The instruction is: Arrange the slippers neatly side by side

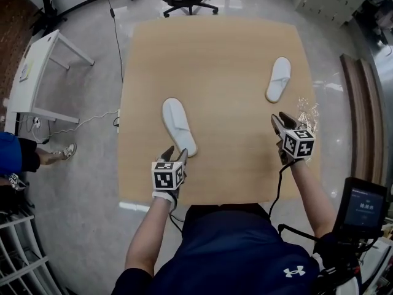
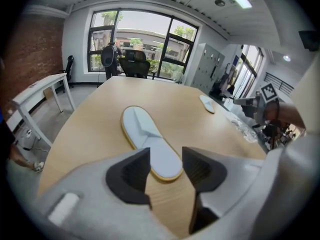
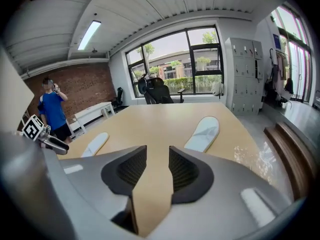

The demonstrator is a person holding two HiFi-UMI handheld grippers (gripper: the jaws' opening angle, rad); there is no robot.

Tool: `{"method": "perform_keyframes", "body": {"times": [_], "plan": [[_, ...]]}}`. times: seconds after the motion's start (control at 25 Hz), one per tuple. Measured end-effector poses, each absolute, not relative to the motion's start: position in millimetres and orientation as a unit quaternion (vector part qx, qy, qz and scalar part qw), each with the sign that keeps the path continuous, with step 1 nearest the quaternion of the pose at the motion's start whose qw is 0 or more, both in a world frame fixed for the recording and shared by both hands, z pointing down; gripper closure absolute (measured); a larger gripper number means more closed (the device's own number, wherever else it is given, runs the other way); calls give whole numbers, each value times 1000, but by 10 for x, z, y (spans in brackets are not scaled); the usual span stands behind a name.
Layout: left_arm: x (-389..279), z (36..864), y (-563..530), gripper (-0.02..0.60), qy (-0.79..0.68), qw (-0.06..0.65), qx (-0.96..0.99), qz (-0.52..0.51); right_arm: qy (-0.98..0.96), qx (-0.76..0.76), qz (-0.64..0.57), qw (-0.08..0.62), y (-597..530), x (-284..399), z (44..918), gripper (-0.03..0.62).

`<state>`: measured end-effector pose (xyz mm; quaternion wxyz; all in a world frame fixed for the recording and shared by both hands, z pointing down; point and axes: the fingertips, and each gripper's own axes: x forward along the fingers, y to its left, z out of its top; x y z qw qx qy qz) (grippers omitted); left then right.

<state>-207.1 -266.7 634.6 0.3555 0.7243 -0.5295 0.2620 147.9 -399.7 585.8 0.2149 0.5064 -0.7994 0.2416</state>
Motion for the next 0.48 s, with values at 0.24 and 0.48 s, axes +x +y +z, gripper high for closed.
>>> {"method": "perform_keyframes", "body": {"times": [0.24,0.48], "plan": [[-2086,6430,-2935,352,-541,336,714,292,-794,496,213,279,-4719,1606,6246,433],[-2162,6784,-3175,332,-538,344,698,322,-760,527,241,295,-5544,1685,6807,416]]}}
